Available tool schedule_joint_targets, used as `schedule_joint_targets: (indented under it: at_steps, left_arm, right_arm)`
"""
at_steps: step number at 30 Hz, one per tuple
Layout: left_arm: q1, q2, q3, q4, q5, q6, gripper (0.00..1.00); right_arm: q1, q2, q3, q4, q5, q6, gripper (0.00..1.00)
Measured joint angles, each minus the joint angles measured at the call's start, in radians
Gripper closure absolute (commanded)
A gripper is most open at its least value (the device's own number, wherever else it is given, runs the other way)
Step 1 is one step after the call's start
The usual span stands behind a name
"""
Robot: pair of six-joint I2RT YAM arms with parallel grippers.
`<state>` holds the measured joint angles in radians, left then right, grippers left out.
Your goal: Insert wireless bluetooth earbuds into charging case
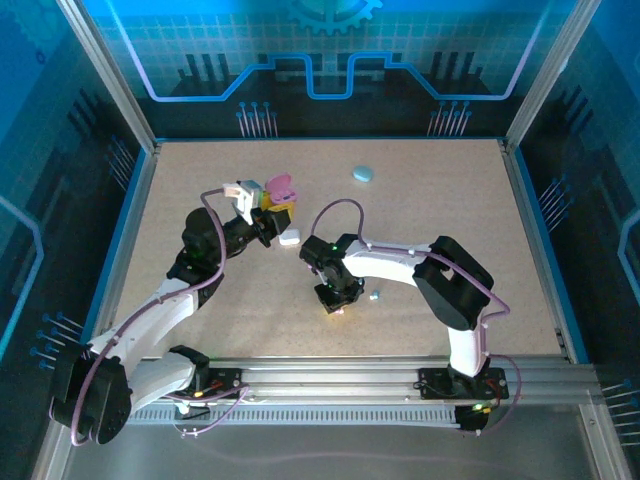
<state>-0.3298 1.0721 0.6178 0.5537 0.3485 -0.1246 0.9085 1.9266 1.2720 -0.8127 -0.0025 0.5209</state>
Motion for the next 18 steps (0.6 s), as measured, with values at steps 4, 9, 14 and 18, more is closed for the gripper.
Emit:
schedule_joint_targets:
  at_steps: [4,9,14,18]
  left_arm:
    - [0.000,0.000,0.000,0.000,0.000,0.000,0.70]
    - [0.000,0.000,0.000,0.000,0.007,0.000,0.70]
    - [0.000,0.003,0.000,0.001,0.007,0.000,0.70]
    - [0.000,0.015,0.000,0.009,0.008,0.000,0.70]
  right_arm:
    - [0.000,0.000,0.000,-0.002,0.000,0.003,0.78]
    - [-0.034,-0.063,-0.043,0.047,-0.078,0.004,0.78]
    - [-0.175,-0.303,-0.178,0.211,-0.331,0.044,0.79]
    - [-0.343,-0.454,-0.265,0.414,-0.592,0.137,0.79]
